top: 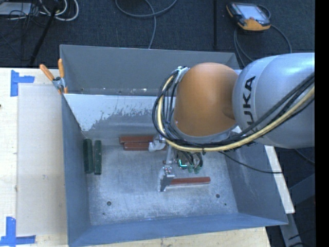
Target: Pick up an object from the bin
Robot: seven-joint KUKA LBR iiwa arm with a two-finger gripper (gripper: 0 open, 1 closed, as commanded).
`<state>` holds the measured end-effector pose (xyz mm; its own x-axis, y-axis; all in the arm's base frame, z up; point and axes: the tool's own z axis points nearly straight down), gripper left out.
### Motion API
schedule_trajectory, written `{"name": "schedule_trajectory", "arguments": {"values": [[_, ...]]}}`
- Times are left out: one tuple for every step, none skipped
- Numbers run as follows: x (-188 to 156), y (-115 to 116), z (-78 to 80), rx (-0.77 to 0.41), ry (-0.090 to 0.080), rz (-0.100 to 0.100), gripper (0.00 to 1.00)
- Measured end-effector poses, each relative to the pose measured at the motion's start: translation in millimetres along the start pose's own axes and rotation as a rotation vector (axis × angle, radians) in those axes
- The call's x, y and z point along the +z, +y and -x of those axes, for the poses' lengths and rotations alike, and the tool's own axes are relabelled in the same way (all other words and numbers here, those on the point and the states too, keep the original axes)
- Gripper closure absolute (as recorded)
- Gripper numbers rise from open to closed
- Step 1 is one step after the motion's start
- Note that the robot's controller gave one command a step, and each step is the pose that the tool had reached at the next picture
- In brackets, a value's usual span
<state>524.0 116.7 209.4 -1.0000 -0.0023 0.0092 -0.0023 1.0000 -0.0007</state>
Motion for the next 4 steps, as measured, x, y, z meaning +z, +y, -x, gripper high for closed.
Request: {"name": "schedule_trajectory", "arguments": {"values": [[-4, -1, 1.7, 0.003, -0.008, 0.001, 0.0], [25, -12, 0.5, -0.077, -0.013, 0.001, 0.0], [47, -42, 0.4, -0.298, -0.005, 0.0, 0.0], [81, -57, 18.5, -0.471, -0.012, -0.002, 0.0]]}}
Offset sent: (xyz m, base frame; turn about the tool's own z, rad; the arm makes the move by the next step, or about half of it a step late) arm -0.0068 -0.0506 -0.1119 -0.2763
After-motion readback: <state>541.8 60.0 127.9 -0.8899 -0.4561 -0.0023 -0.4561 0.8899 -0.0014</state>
